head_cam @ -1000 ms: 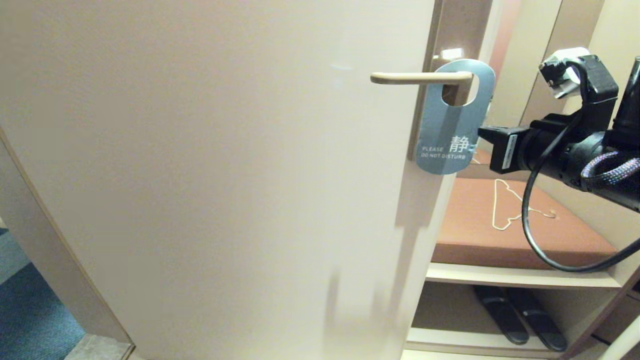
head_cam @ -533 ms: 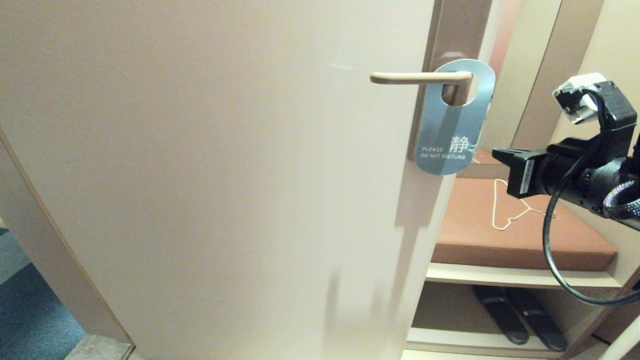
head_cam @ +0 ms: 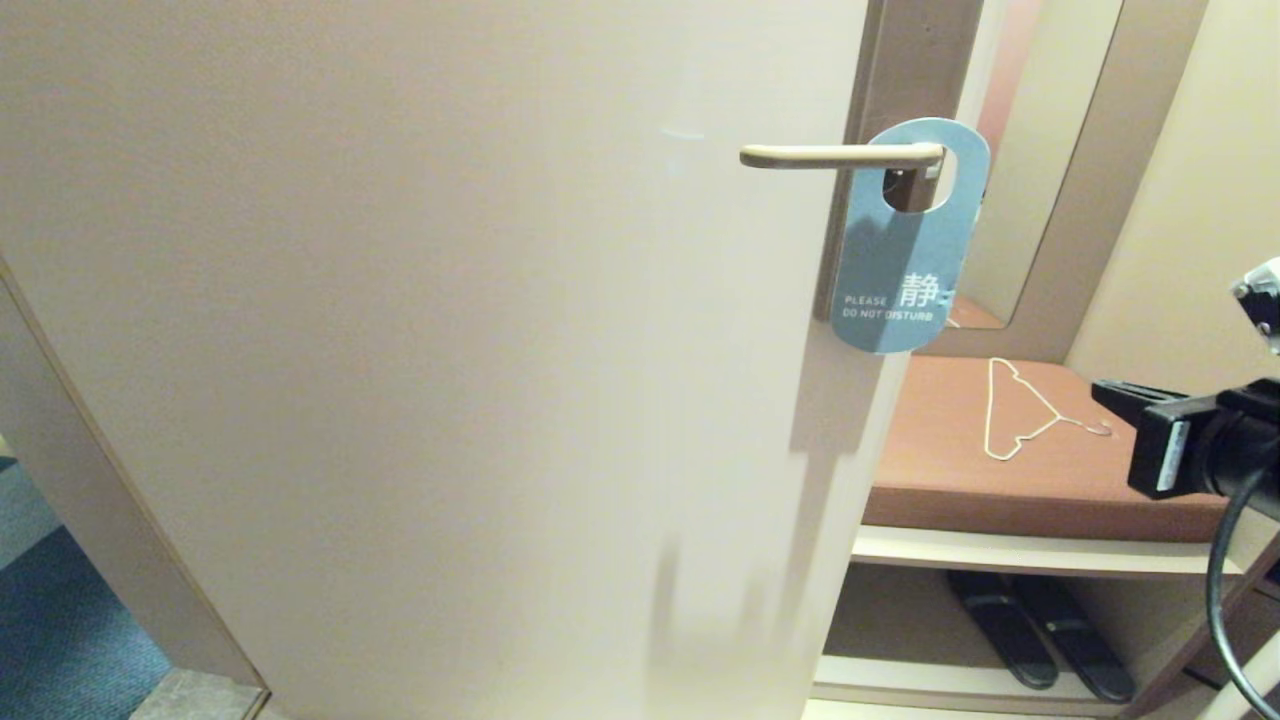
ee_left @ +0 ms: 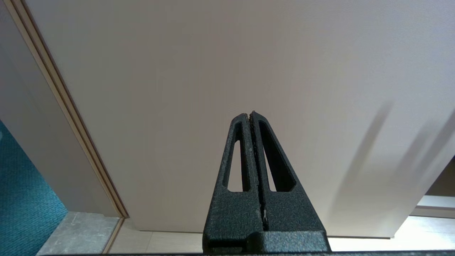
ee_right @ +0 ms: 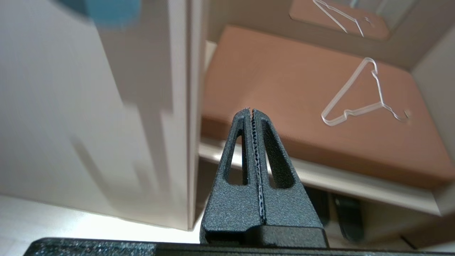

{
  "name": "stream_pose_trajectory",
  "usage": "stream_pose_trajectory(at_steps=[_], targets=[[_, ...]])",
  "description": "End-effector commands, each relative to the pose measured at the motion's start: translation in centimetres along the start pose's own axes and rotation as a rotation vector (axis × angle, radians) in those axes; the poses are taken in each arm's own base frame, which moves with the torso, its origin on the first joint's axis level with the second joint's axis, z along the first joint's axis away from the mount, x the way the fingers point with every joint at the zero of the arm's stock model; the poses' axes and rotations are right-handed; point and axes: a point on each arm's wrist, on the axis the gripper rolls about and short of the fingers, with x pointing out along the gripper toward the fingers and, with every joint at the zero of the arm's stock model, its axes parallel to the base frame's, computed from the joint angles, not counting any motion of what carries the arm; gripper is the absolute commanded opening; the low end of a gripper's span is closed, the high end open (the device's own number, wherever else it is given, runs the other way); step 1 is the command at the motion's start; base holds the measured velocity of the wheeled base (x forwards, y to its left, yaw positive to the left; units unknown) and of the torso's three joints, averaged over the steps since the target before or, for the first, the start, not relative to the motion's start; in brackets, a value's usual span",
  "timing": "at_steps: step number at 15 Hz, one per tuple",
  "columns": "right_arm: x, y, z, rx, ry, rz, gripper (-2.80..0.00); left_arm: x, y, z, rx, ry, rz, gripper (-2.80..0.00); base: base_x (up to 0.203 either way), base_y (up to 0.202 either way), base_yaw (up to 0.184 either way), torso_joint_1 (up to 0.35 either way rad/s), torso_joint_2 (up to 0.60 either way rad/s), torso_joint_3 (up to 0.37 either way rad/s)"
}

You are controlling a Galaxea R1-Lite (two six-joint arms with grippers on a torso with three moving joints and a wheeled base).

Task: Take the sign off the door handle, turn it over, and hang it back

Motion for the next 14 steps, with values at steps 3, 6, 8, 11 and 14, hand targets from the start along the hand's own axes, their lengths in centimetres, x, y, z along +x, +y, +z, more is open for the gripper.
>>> stream_pose_trajectory(at_steps=[3,6,8,11,14], targets=[[-4.8,-1.3,-2.9,0.014,-0.001,-0.049,-2.80,0.0,0.0,0.0,0.000,0.002,0.001,-2.80,0.000,0.000,0.000,0.000,0.00,0.000],[-7.6,-1.8,-6.4,0.022,0.021,-0.104,-2.80,0.0,0.0,0.0,0.000,0.001,0.001,-2.80,0.000,0.000,0.000,0.000,0.00,0.000],[-9.4,-1.9,-9.6,0.028,0.024,-0.132,-2.80,0.0,0.0,0.0,0.000,0.001,0.001,-2.80,0.000,0.000,0.000,0.000,0.00,0.000],[-11.1,-1.7,-14.0,0.036,0.025,-0.156,-2.80,0.0,0.0,0.0,0.000,0.002,0.001,-2.80,0.000,0.000,0.000,0.000,0.00,0.000],[-11.8,-1.6,-15.6,0.050,0.020,-0.152,-2.80,0.0,0.0,0.0,0.000,0.001,0.001,-2.80,0.000,0.000,0.000,0.000,0.00,0.000]])
